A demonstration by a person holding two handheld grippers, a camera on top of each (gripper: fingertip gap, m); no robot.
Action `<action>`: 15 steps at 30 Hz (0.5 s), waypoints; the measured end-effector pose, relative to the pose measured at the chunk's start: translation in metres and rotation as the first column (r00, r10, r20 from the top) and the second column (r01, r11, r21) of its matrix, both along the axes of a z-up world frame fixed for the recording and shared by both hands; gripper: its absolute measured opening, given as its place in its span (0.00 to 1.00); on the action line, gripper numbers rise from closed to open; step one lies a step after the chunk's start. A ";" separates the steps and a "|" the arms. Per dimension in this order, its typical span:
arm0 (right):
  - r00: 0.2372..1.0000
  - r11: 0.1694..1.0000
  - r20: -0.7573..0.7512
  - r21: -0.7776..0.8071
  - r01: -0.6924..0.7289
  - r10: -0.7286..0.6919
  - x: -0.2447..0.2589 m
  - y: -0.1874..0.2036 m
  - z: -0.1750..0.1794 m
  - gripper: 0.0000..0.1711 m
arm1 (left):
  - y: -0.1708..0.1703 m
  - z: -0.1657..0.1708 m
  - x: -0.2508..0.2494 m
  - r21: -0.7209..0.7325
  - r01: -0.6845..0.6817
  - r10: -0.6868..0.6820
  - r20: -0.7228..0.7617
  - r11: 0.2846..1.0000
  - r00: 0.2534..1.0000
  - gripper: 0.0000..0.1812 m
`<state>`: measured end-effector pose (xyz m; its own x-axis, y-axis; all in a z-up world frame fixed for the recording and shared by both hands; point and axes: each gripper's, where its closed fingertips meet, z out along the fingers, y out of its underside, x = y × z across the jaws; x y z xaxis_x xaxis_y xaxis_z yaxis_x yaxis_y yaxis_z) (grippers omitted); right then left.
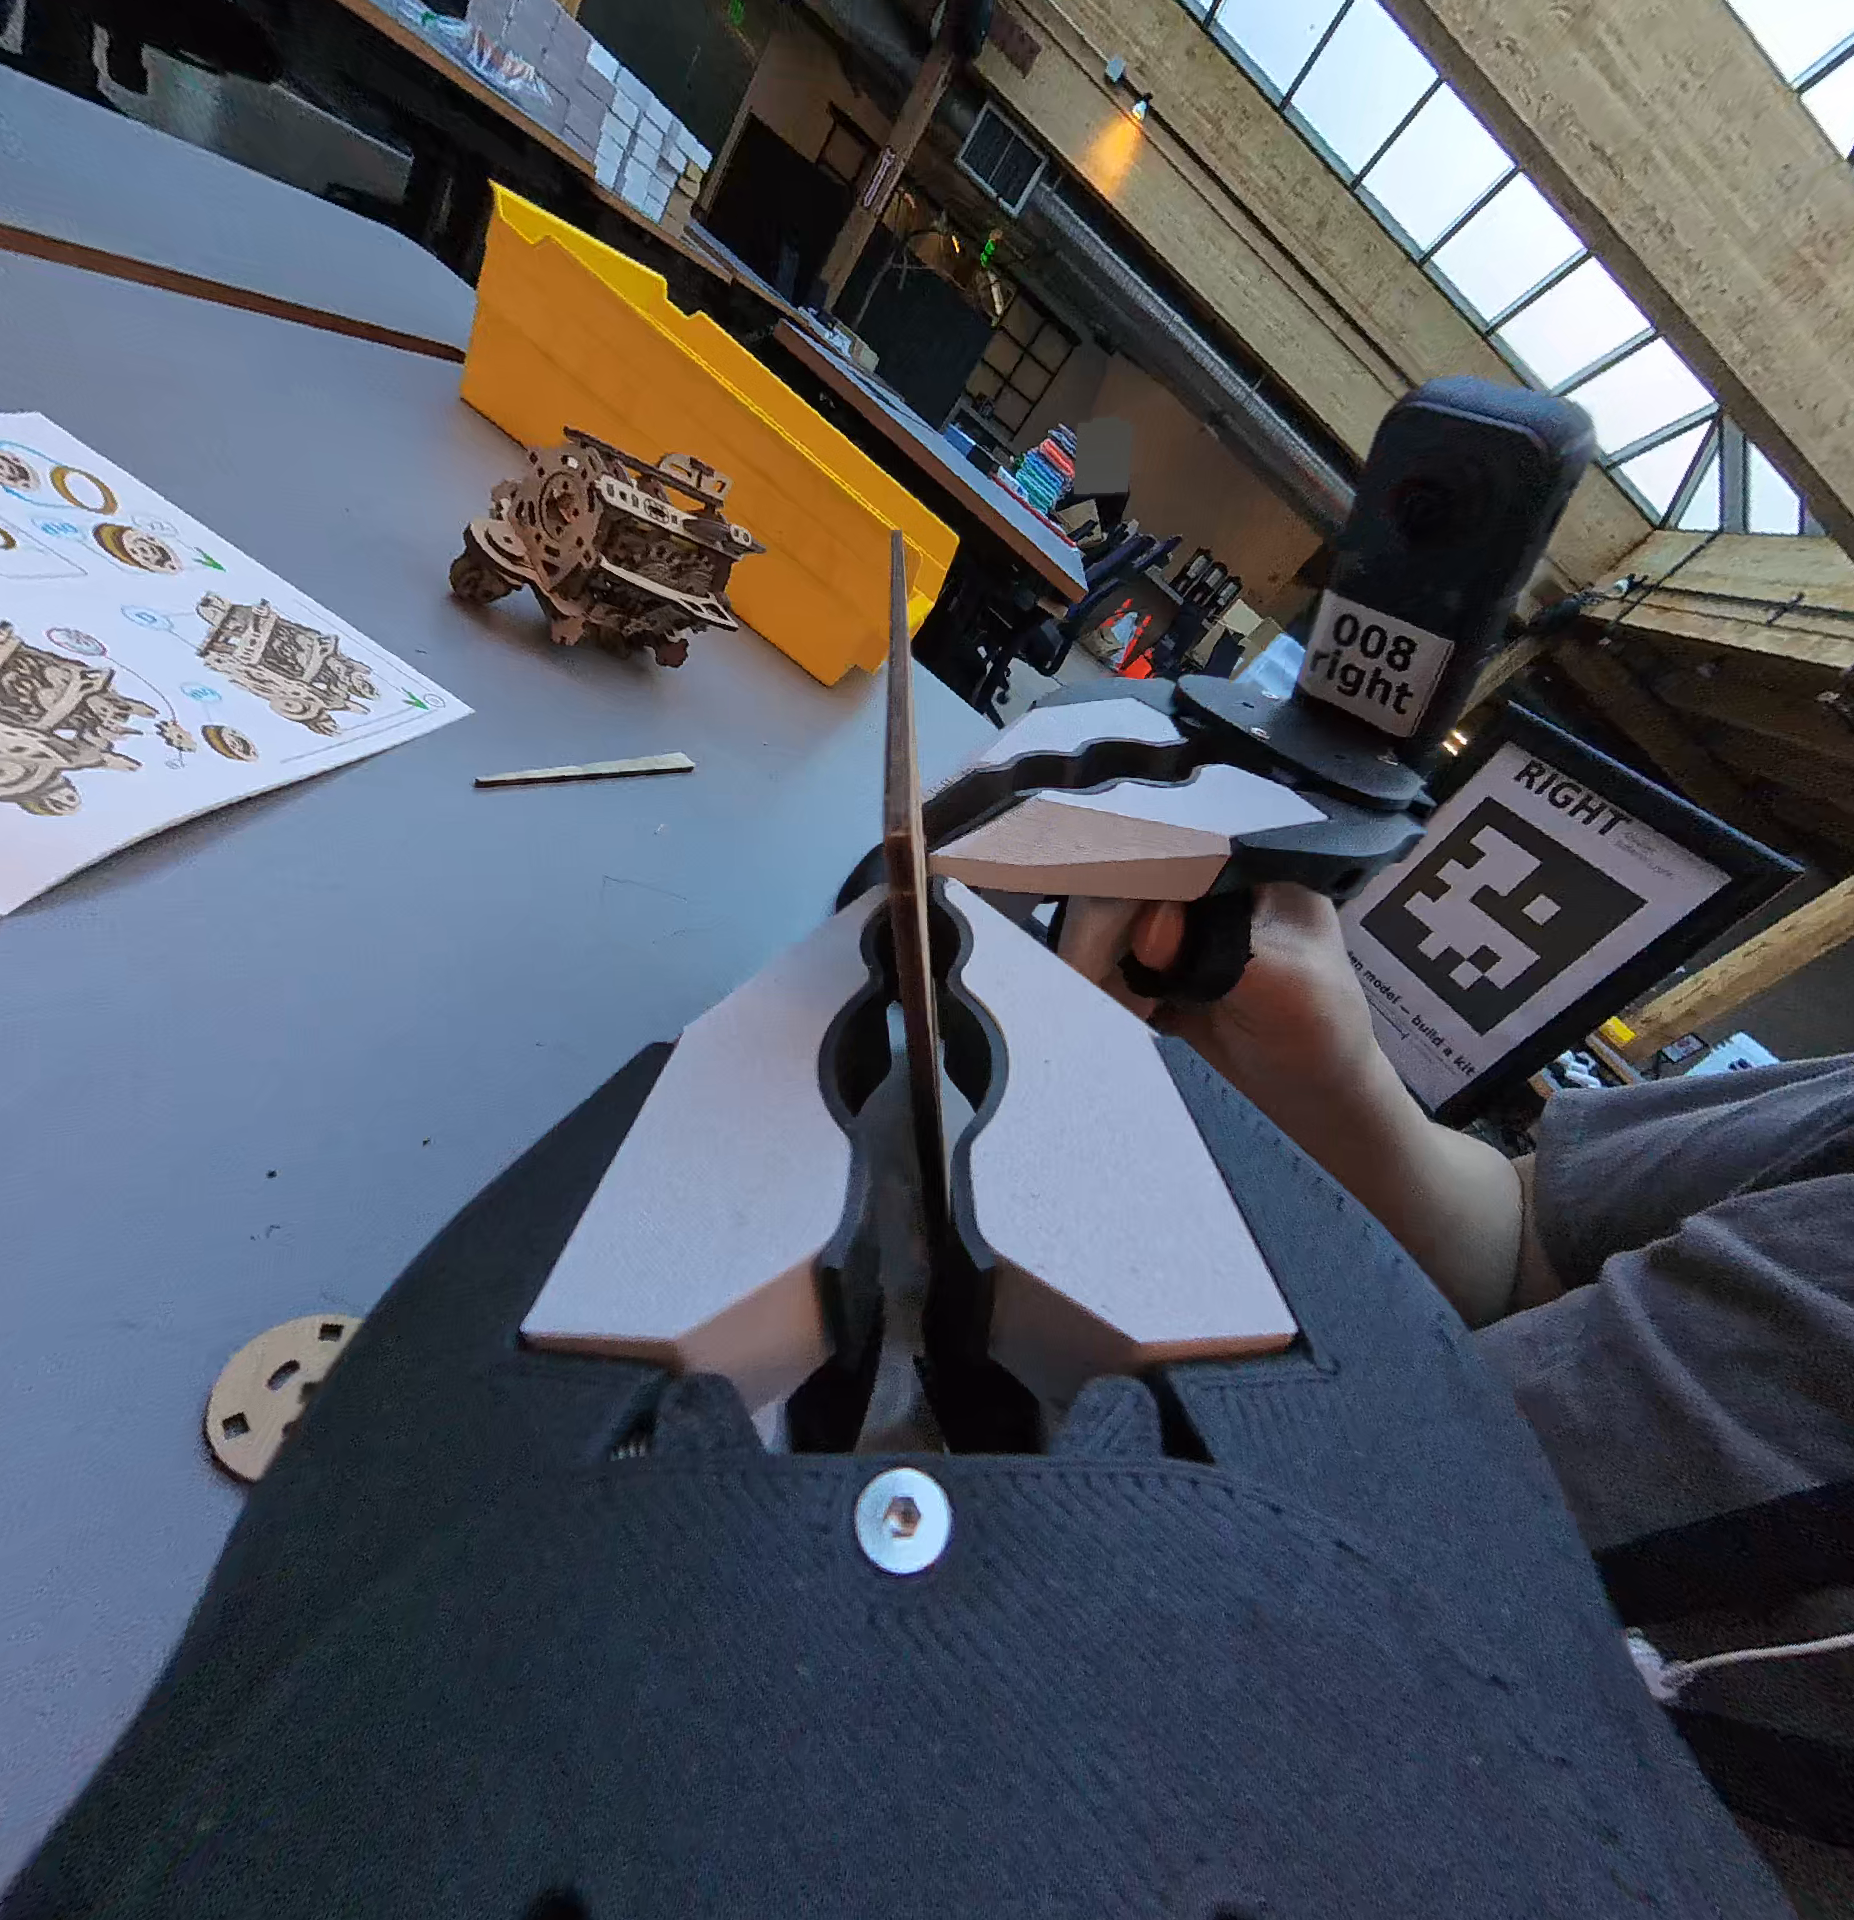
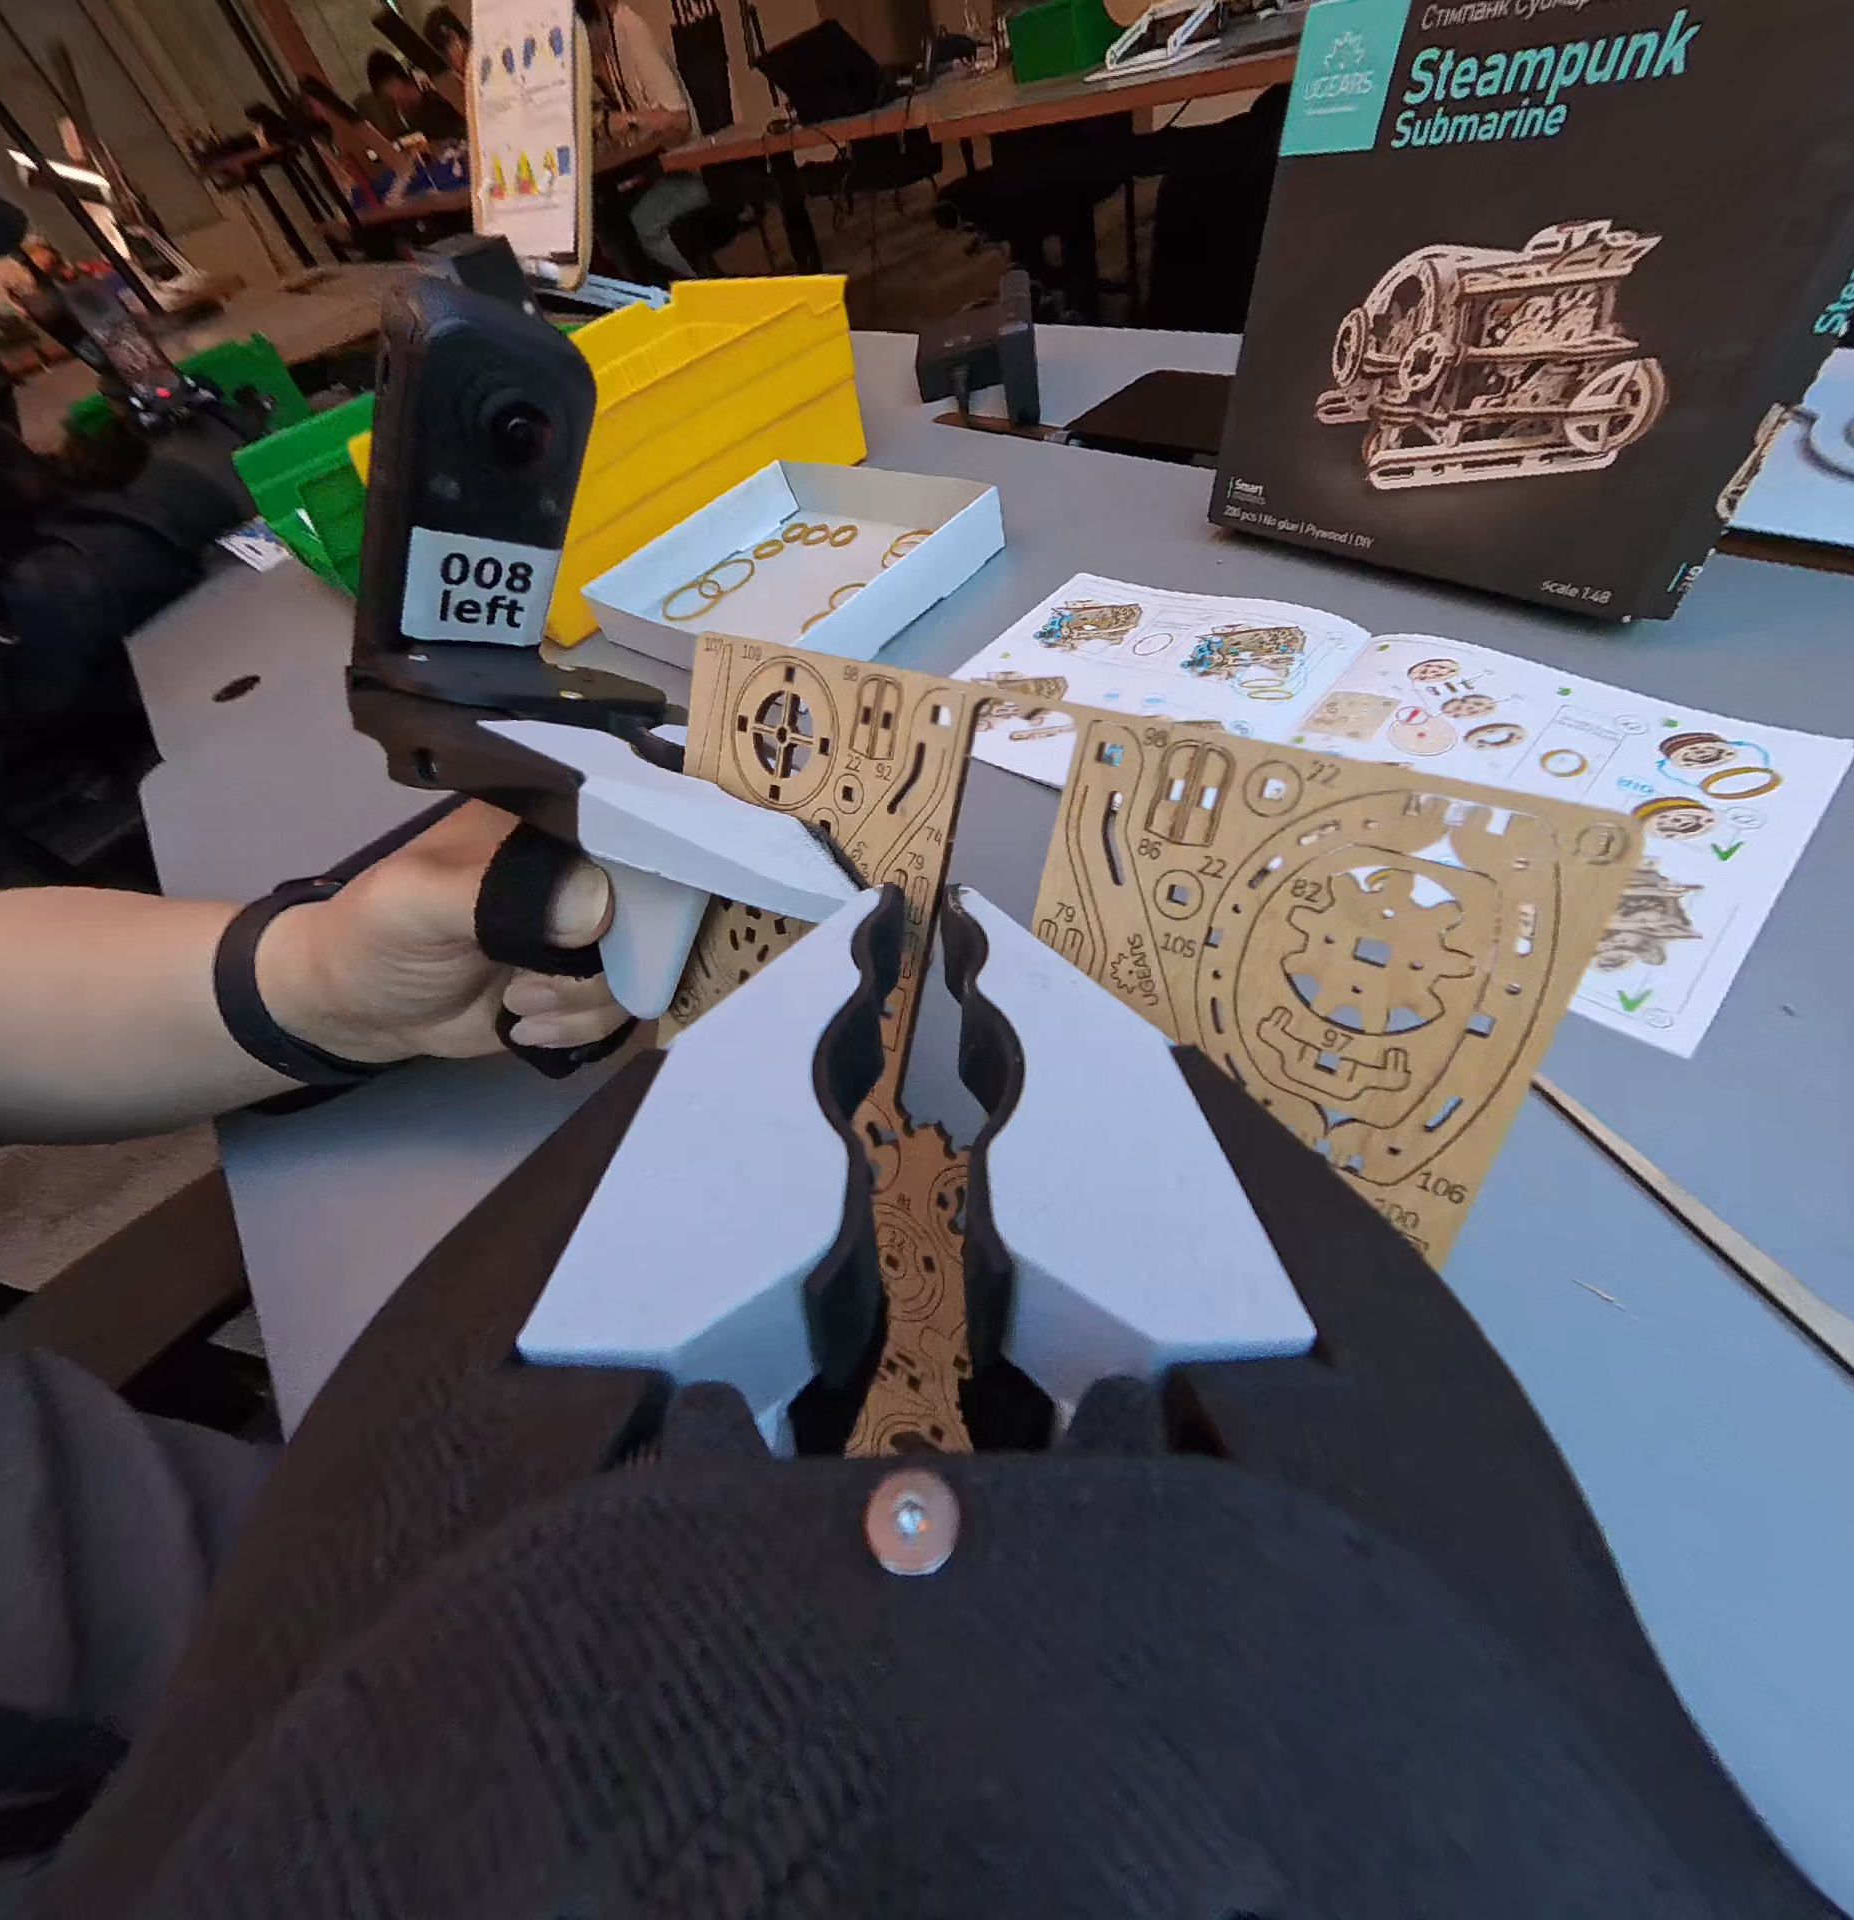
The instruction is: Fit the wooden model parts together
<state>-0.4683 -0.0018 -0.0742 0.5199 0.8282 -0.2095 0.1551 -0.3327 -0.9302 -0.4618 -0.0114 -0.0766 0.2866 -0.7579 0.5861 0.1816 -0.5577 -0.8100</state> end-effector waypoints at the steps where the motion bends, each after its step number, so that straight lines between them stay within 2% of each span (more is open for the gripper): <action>1: 1.000 1.000 0.016 0.025 0.005 -0.005 0.000 0.000 0.000 0.03 | 0.000 0.000 0.000 -0.011 -0.001 0.001 0.004 1.000 1.000 0.00; 6: 0.999 0.993 0.013 0.117 0.028 -0.029 -0.002 -0.002 0.008 0.03 | -0.002 0.008 -0.001 -0.067 0.006 -0.001 0.075 0.998 0.997 0.00; 15: 0.993 0.997 -0.091 0.012 0.073 -0.072 -0.003 0.002 0.005 0.03 | 0.001 0.003 -0.003 -0.028 -0.030 0.031 0.029 0.999 0.999 0.01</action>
<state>-0.4713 -0.0002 -0.0696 0.5584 0.7924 -0.2455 0.0464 -0.3253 -0.9445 -0.4651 -0.0099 -0.0732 0.2917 -0.7323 0.6154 0.2220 -0.5739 -0.7882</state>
